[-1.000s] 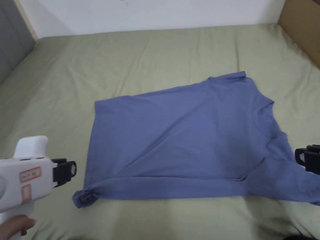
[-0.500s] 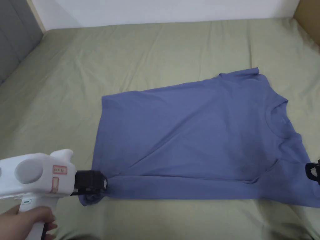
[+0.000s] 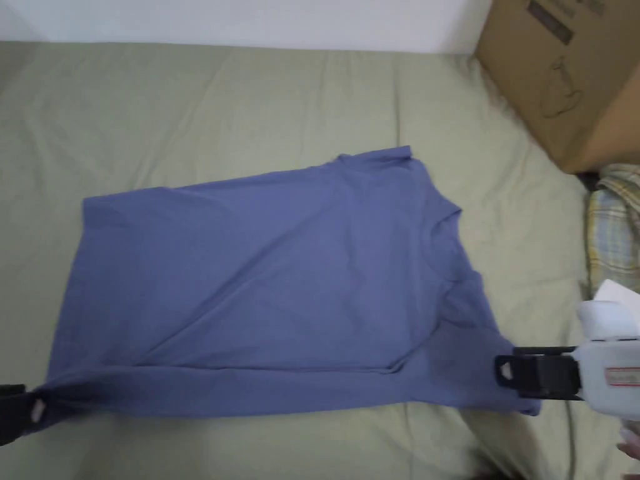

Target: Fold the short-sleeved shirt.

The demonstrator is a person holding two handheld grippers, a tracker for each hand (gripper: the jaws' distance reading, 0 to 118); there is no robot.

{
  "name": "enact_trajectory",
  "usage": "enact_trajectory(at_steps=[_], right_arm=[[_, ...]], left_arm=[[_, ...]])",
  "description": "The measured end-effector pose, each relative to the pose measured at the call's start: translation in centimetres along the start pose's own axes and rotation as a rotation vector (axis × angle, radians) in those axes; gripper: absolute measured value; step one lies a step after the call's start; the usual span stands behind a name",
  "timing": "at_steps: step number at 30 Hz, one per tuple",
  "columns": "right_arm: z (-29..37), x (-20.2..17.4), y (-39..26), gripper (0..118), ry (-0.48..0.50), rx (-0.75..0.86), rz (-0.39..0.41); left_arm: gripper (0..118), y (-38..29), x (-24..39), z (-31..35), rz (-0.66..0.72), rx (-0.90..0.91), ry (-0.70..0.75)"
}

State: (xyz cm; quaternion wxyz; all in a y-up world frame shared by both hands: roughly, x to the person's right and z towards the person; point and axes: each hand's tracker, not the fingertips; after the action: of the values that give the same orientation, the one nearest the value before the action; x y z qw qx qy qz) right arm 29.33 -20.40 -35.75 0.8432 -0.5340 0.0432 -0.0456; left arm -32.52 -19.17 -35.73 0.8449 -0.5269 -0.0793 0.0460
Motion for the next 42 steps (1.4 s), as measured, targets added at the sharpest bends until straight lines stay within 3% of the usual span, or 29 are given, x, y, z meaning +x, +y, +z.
enact_trajectory(at_steps=[2,6,7,9,10,14,17,23,29,32,36,37,38,39,40,41,42], right_arm=[[-0.8,0.9,-0.3,113,-0.004,0.035,-0.007],[-4.0,2.1,0.0,112,-0.028,-0.087,-0.028],[-4.2,2.2,0.0,94,-0.009,-0.097,-0.024],[-4.0,2.2,-0.3,23,0.039,-0.094,0.004],[-3.6,1.5,-0.2,6,0.071,-0.085,0.012],[-1.5,0.7,0.0,5,0.027,-0.042,0.064],[0.6,1.0,1.6,5,0.067,0.014,0.01],[3.8,-1.4,10.8,5,0.046,0.09,0.082],[-2.4,-3.4,23.7,5,0.035,0.012,0.172],[-7.5,-3.7,27.0,5,-0.011,-0.054,0.169],[-12.7,-4.0,28.5,6,-0.043,-0.086,0.123],[-13.4,-4.2,28.5,11,-0.062,-0.08,0.125],[-13.7,-4.4,28.2,24,-0.077,-0.063,0.127],[-13.9,-4.7,28.0,47,-0.122,-0.02,0.128],[-13.9,-4.7,27.7,82,-0.152,0.012,0.121],[-13.8,-4.7,27.4,106,-0.16,0.039,0.108],[-13.2,-4.8,26.8,118,-0.15,0.052,0.09]], left_arm=[[3,0.0,0.6,0.5,-0.006,0.011,0.004],[3,0.0,0.9,0.6,-0.001,0.008,0.001],[3,-0.1,1.0,0.6,-0.003,0.004,0.002],[3,-0.2,1.0,0.5,-0.009,-0.004,0.016],[3,-0.3,1.0,0.5,-0.01,-0.006,0.021],[3,-0.6,0.9,0.5,-0.009,-0.008,0.029],[3,-0.7,0.9,0.5,0.001,0.001,0.027],[3,2.1,0.6,0.3,0.007,0.072,0.026],[3,7.8,-0.8,-3.1,0.019,0.082,0.039],[3,10.3,-2.0,-5.5,0.01,0.062,0.06],[3,12.1,-3.4,-8.9,0.035,0.001,0.056],[6,12.3,-3.6,-9.6,0.04,-0.002,0.057],[11,12.3,-3.7,-10.1,0.045,-0.005,0.057],[25,12.4,-3.9,-10.5,0.052,-0.002,0.06],[69,12.4,-3.9,-10.7,0.062,0.008,0.071],[104,12.3,-3.9,-10.7,0.065,0.022,0.093],[118,12.1,-4.0,-10.7,0.069,0.03,0.104]])
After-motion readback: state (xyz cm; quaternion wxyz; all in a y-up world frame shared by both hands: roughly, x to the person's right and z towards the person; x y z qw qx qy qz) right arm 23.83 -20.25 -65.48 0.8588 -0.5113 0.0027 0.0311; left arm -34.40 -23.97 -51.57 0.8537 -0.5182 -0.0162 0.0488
